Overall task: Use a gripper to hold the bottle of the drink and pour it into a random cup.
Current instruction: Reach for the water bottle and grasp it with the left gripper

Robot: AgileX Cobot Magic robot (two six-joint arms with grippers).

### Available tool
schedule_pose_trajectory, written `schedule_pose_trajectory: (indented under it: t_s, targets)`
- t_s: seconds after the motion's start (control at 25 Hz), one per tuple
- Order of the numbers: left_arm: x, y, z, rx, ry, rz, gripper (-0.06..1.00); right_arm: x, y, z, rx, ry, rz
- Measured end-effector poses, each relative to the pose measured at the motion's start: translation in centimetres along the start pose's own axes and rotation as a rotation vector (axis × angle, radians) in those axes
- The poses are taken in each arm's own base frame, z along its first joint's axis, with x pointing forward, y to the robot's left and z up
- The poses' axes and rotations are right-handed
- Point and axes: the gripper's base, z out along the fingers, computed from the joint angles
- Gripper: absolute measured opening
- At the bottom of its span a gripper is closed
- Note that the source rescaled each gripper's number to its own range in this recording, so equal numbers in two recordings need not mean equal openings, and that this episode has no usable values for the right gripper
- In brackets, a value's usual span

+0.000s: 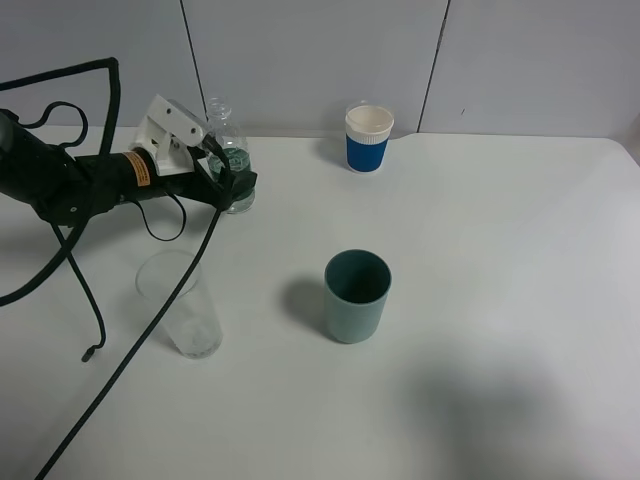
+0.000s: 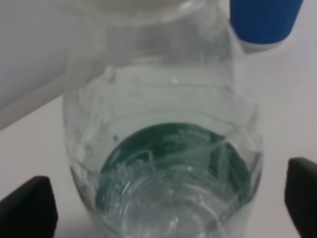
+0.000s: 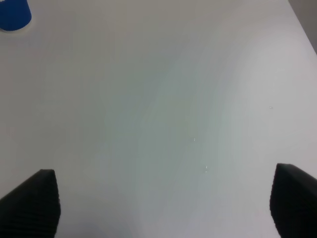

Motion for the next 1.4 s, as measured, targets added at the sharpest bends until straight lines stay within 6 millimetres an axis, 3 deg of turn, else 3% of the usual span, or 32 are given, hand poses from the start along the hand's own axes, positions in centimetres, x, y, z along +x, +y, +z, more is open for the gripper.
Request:
schedule_pose_trajectory:
  t_s: [0.88,1.4]
  targets:
    - [-0.2,0.2,0.3,0.001,-0.017,-0.013,0.84,0.0,0.0,0.0,0.000,0.000,0.000]
    - [1.1,0.7,1.9,0.005,-0.001,-0.027,0.84,0.0,0.0,0.0,0.000,0.000,0.000]
